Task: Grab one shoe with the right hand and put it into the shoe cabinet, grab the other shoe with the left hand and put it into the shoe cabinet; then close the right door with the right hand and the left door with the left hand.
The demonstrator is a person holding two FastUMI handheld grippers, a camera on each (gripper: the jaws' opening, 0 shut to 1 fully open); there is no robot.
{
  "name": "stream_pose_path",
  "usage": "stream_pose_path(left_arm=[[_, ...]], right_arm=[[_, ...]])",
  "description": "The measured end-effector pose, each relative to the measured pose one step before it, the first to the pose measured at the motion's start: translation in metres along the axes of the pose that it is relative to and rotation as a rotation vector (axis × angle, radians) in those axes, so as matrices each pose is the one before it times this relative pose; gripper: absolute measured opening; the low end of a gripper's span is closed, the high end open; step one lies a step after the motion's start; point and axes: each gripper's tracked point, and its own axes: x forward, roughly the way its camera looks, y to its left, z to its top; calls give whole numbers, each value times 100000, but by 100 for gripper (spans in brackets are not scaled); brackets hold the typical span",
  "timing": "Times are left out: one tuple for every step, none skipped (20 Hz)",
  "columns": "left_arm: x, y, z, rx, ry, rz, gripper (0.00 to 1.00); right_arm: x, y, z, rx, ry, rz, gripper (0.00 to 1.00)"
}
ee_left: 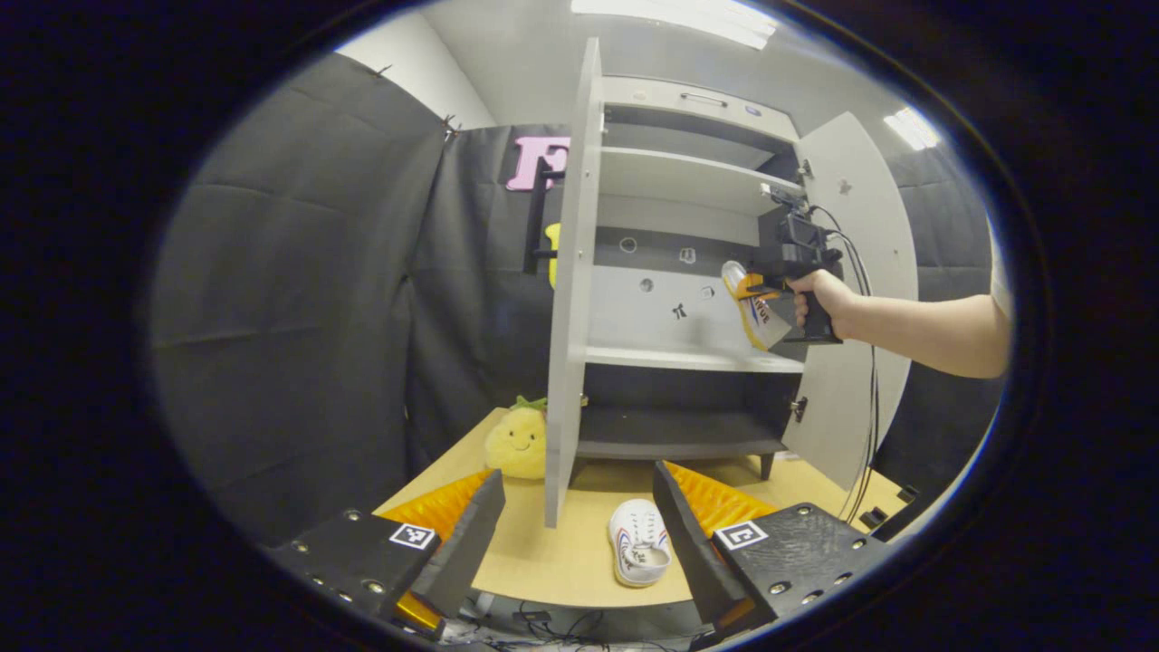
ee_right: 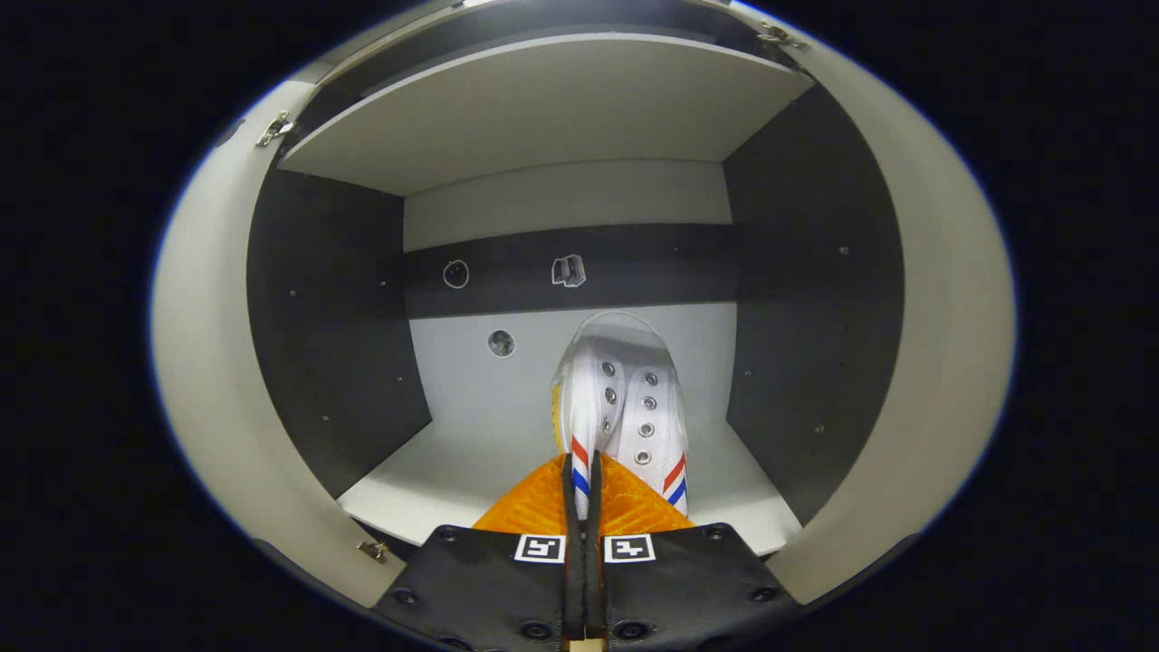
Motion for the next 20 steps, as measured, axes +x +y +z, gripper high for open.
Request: stream_pose_path(left_arm=[[-144, 321, -87, -385, 329, 1634, 95], [-227, 415, 179, -121, -60, 1287, 93], [-303, 44, 201, 185, -267, 780, 93], [-51, 48, 82, 480, -305, 731, 95], [-75, 101, 198, 809, -214, 632, 95], [-12, 69, 13, 1005, -133, 662, 95], [-47, 165, 113, 1459, -64, 1175, 95], [-182, 323, 367, 2075, -773, 1674, 93], [-101, 310, 480, 1801, -1047, 2079, 94], [-229, 208, 25, 677, 13, 1767, 95], [-88, -66, 56, -461, -275, 953, 92], [-185, 179, 164, -1070, -727, 422, 93], [-67, -45, 220, -1138, -691, -220, 93], [-30, -301, 17, -754, -297, -514, 95], [220, -504, -114, 93, 985, -452, 93], [311, -557, -399, 986, 2063, -199, 93], [66, -100, -179, 1339, 1400, 195, 93], [-484, 138, -50, 1371, 553, 54, 93], [-113, 97, -197, 1308, 415, 414, 95], [-99, 146, -126, 1089, 508, 1089, 93]], right_arm=[[1285, 1, 147, -2885, -121, -352, 1], [1082, 163, 371, -1778, -724, -325, 2], [1047, 233, 62, 678, 53, 138, 2], [1080, 264, -304, 2774, 1840, 410, 1], [889, -26, -700, 3316, 2932, 83, 1], [997, -395, -846, 1486, 3354, -1511, 1], [922, -671, -834, -1126, 2393, -3396, 1], [707, -793, -782, -2539, 2327, -3666, 1], [490, -45, -488, -1102, 1289, -1834, 2], [355, 126, 171, 1829, -120, -356, 1], [705, 20, -199, 2450, 1149, -218, 1], [737, 74, -201, 1491, 2466, 264, 2], [556, -89, -303, 1202, 2207, -234, 2], [768, -94, -441, 1038, 2487, -3, 3], [681, -17, -290, 857, 1544, -378, 3], [690, -219, -237, -618, 1307, -683, 3], [474, -66, -238, -2122, 528, 67, 3], [268, -14, -221, -1696, 607, 1064, 3], [-154, 118, -216, -629, 381, 1528, 8], [78, 138, -117, 862, 933, 1590, 17]])
